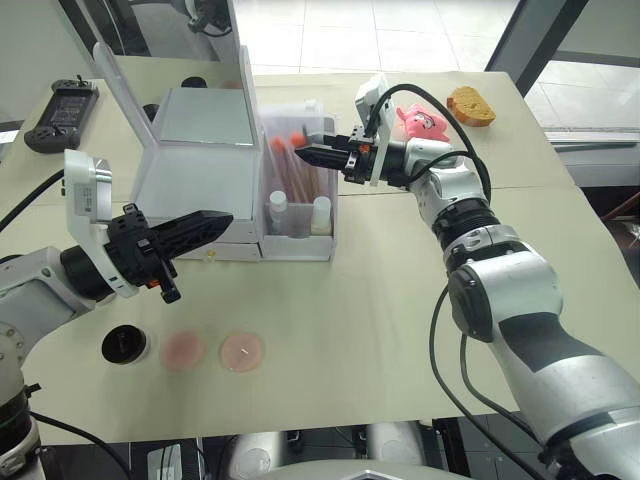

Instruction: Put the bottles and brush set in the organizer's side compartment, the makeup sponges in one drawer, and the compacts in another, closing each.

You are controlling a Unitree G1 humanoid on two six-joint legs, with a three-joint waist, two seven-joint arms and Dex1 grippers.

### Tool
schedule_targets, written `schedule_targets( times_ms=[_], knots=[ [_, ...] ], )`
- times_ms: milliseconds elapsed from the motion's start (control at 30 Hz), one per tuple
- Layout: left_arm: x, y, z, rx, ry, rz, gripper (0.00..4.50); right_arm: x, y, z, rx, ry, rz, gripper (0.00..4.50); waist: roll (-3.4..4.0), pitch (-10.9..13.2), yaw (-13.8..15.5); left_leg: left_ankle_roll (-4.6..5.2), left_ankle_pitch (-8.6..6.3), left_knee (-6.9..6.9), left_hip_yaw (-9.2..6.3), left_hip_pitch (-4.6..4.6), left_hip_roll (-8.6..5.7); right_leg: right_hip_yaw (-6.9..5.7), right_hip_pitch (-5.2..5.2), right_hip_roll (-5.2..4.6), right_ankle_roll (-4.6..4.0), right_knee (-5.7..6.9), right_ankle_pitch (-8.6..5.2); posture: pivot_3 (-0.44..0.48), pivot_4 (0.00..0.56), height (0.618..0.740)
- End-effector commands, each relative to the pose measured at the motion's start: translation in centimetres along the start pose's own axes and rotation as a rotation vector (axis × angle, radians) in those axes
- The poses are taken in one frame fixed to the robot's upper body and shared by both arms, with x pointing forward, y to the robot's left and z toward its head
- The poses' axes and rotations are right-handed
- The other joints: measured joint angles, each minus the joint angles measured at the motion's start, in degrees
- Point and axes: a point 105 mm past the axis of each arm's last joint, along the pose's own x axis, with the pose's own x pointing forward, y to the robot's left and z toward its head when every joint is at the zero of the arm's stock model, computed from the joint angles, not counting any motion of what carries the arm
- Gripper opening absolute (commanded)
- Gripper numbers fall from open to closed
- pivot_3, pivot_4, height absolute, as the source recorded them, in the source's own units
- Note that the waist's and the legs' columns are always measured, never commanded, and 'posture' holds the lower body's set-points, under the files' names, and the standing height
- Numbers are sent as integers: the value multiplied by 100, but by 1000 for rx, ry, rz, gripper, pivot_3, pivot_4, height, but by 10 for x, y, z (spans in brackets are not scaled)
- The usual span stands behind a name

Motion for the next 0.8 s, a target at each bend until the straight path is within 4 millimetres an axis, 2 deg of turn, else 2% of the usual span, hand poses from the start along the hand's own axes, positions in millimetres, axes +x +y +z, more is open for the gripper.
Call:
schedule_targets(
  times_ms=[33, 133, 233, 367, 433, 533, 600, 667, 733, 800],
  knots=[
    [-1, -6, 8, 50, -13, -9, 0, 4, 2, 16, -48, -44, 22, 953, 0, 0, -2, 0, 0, 0, 0, 0, 1, 0, 0, 0, 0, 0, 0, 0, 150, 737],
    [1, -7, 9, 53, -12, -15, 0, 9, 4, 9, -64, -15, 22, 953, 1, 0, -4, -3, 0, -2, 0, 3, 1, 0, 0, 2, -1, 0, 0, 0, 150, 737],
    [0, -7, 11, 57, -15, -16, 0, 9, 0, 20, -75, -53, -2, 953, 1, 1, -2, -4, 0, -3, 1, 2, 1, 2, -1, 3, -1, 1, 0, 0, 150, 737],
    [-4, -5, 13, 64, -18, 12, 0, -2, -13, 56, -140, -155, -82, 953, 3, 2, 11, -4, 0, -3, -1, 1, -1, 2, -1, 1, -1, -1, 0, 0, 150, 737],
    [-5, -2, 12, 67, -18, 25, 0, -14, -17, 88, -175, -235, -86, 953, 4, 3, 18, -6, -1, -3, -3, 1, -1, 2, -1, 1, -1, -1, 0, 0, 150, 737],
    [-4, -1, 12, 69, -17, 28, 0, -26, -12, 120, -216, -289, -29, 953, 4, 3, 17, -5, -1, -3, -4, -1, -1, 2, -1, 1, -1, -4, 0, 0, 150, 737],
    [-4, -1, 12, 68, -19, 26, 0, -30, -7, 128, -248, -253, 12, 953, 4, 3, 11, -5, -1, -4, -3, 2, 2, 2, 1, 2, -1, -3, 0, 0, 150, 737],
    [-3, 0, 13, 69, -20, 26, 0, -29, -4, 116, -278, -110, 24, 953, 4, 3, 1, -6, -1, -5, -2, 4, 5, 3, 0, 3, -2, -3, 0, 0, 150, 737],
    [-2, 2, 12, 71, -17, 26, 0, -27, -3, 91, -354, 78, 3, 953, 4, 2, 0, -7, -2, -8, 1, 6, 6, 8, -2, 2, -3, 0, -1, 0, 150, 737],
    [-1, 3, 12, 74, -12, 25, 0, -23, 4, 73, -423, 180, -24, 953, 3, 2, 9, -8, -2, -11, 1, 7, 6, 9, -3, 0, -3, 5, -1, 0, 150, 737]
  ],
)
